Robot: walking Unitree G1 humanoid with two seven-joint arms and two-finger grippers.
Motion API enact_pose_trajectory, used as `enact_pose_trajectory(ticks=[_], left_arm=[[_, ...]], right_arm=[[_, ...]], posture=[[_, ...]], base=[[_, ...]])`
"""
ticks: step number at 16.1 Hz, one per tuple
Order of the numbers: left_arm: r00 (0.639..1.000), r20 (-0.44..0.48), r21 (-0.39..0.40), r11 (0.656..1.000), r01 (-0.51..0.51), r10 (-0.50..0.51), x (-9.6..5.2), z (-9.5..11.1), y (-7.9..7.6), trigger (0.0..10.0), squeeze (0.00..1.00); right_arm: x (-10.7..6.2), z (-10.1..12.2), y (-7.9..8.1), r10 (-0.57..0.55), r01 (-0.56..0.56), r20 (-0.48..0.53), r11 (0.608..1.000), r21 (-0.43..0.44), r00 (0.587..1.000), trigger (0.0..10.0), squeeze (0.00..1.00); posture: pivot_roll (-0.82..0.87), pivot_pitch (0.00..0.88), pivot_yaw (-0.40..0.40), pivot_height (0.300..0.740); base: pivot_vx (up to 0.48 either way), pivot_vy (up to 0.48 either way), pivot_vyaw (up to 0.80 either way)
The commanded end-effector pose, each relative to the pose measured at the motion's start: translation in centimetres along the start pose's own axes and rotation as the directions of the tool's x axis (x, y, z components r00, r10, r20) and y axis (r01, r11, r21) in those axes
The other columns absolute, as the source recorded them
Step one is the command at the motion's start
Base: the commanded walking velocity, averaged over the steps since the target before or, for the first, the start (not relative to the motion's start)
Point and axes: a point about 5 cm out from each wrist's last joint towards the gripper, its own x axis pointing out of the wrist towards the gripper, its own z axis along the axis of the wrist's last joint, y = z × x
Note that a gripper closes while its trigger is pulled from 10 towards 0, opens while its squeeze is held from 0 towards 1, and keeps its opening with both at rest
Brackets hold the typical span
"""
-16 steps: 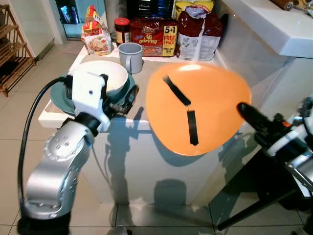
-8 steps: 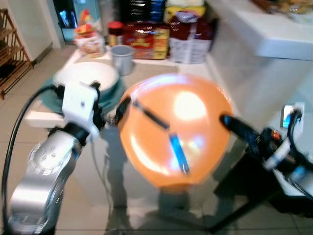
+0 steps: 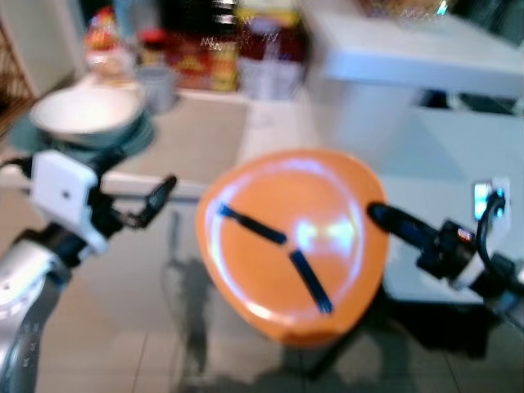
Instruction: Setting the table
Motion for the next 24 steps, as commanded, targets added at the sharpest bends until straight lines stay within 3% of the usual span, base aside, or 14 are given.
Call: enact_pose_trajectory(ticks=[1, 4, 8, 10, 13, 17, 24], left_arm=[[0.999, 0.013, 0.027, 0.999, -0.037, 0.036, 0.4, 0.3, 0.5, 10.0, 0.00], [0.987, 0.021, 0.005, 0.987, -0.162, 0.162, 1.6, -0.1, 1.5, 10.0, 0.00], [0.988, -0.004, -0.052, 0.987, -0.154, 0.154, 4.2, -1.1, -1.0, 10.0, 0.00], [0.986, 0.031, -0.071, 0.984, -0.161, 0.164, 6.1, -1.7, -2.6, 10.0, 0.00], [0.988, 0.015, -0.034, 0.988, -0.152, 0.153, 7.4, -2.2, -3.7, 10.0, 0.00], [0.982, 0.022, -0.027, 0.982, -0.185, 0.185, 7.9, -2.2, -3.6, 10.0, 0.00], [0.977, 0.037, -0.035, 0.977, -0.208, 0.210, 8.3, -2.1, -3.9, 10.0, 0.00]], right_arm=[[0.2, 0.9, 0.1, 0.000, 0.001, 0.064, 1.000, -0.020, 0.998, 10.0, 0.00], [0.4, 1.2, -0.6, -0.053, 0.054, 0.099, 0.998, -0.013, 0.994, 10.0, 0.00], [0.4, 2.5, -2.3, -0.214, 0.227, 0.203, 0.973, -0.040, 0.956, 10.0, 0.00], [1.3, 2.9, -2.9, -0.301, 0.341, 0.305, 0.936, -0.088, 0.904, 10.0, 0.00], [2.4, 3.2, -4.5, -0.433, 0.457, 0.375, 0.889, 0.028, 0.820, 10.0, 0.00], [3.1, 3.5, -5.7, -0.519, 0.512, 0.427, 0.847, 0.140, 0.741, 10.0, 0.00], [3.5, 4.4, -6.5, -0.543, 0.438, 0.460, 0.840, 0.321, 0.703, 10.0, 0.00]], posture=[[0.02, 0.000, -0.042, 0.740], [0.01, 0.000, -0.036, 0.740], [-0.01, 0.000, -0.028, 0.740], [-0.02, 0.000, -0.019, 0.740], [-0.03, 0.000, -0.014, 0.740], [-0.03, 0.000, -0.019, 0.740], [-0.03, 0.000, -0.032, 0.740]], base=[[0.000, -0.480, 0.00], [0.000, -0.480, 0.00], [0.000, -0.480, 0.00], [0.000, -0.480, 0.00], [0.000, -0.480, 0.00], [0.000, -0.480, 0.00], [0.000, -0.480, 0.00]])
